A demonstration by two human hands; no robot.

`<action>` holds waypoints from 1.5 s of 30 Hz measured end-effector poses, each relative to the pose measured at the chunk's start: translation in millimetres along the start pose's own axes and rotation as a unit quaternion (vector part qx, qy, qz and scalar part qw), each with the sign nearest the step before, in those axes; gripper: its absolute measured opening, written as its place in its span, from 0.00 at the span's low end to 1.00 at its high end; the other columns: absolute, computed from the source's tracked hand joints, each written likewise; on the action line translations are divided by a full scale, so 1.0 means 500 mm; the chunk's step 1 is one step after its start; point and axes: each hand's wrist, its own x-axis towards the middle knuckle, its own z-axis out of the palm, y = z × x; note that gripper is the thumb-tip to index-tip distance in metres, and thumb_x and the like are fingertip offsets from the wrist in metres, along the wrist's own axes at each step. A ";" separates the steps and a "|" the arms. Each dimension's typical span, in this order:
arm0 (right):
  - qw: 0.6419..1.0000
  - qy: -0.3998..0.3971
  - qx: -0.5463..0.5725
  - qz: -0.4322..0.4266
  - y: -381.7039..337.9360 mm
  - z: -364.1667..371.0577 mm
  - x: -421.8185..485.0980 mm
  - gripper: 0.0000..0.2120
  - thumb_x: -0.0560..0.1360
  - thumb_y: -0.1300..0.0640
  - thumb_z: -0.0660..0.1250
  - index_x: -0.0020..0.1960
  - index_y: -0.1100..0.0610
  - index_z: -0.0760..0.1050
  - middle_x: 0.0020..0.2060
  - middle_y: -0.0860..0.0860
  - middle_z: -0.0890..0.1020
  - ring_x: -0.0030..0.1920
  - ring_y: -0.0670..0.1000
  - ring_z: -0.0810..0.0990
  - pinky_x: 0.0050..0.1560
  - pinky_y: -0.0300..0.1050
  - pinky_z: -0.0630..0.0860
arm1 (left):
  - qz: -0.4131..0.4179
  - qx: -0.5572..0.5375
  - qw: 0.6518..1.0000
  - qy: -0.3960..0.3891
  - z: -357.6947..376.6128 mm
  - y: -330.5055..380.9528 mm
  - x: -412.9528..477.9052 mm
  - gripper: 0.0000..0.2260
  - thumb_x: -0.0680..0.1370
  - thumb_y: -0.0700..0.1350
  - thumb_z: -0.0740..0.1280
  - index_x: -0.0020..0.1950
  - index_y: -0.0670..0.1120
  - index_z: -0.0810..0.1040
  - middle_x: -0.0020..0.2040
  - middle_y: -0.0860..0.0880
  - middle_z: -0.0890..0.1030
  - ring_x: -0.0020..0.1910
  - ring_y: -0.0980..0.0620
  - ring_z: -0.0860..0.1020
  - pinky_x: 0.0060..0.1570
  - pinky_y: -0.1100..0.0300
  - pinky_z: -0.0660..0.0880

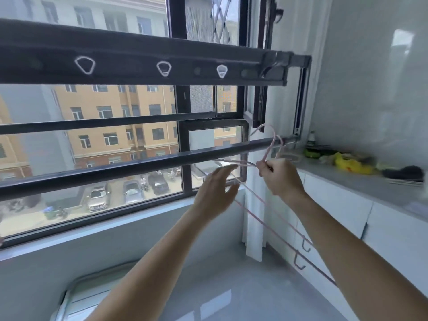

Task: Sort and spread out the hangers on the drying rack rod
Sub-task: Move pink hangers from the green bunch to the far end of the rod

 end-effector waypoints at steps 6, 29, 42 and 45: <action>0.994 -0.013 -0.100 0.049 0.055 0.022 0.069 0.17 0.78 0.47 0.58 0.44 0.59 0.79 0.33 0.52 0.78 0.32 0.54 0.75 0.28 0.39 0.62 | -0.022 -0.010 1.000 0.002 0.031 0.017 0.016 0.20 0.77 0.46 0.63 0.69 0.51 0.66 0.66 0.49 0.72 0.63 0.51 0.71 0.61 0.58 0.67; 0.902 -0.004 -0.428 -0.050 -0.033 0.042 0.037 0.15 0.76 0.47 0.61 0.48 0.59 0.77 0.44 0.58 0.81 0.43 0.57 0.78 0.40 0.45 0.66 | -0.101 0.031 0.987 0.125 -0.118 -0.073 -0.122 0.15 0.75 0.44 0.65 0.62 0.47 0.73 0.59 0.49 0.77 0.57 0.52 0.74 0.58 0.59 0.71; 0.914 -0.198 -0.189 -0.300 -0.353 0.358 -0.188 0.22 0.73 0.37 0.59 0.34 0.55 0.73 0.32 0.49 0.77 0.39 0.54 0.80 0.36 0.42 0.72 | -0.340 0.485 0.756 0.279 -0.533 -0.222 -0.451 0.10 0.74 0.41 0.65 0.54 0.41 0.73 0.48 0.43 0.79 0.47 0.46 0.77 0.47 0.56 0.76; 0.902 -0.224 -0.159 -0.332 -0.418 0.382 -0.238 0.20 0.74 0.38 0.58 0.35 0.53 0.69 0.35 0.49 0.78 0.41 0.53 0.79 0.37 0.42 0.71 | -0.442 0.511 0.713 0.188 -0.563 -0.224 -0.492 0.11 0.75 0.38 0.64 0.57 0.38 0.71 0.53 0.42 0.77 0.50 0.46 0.76 0.47 0.57 0.77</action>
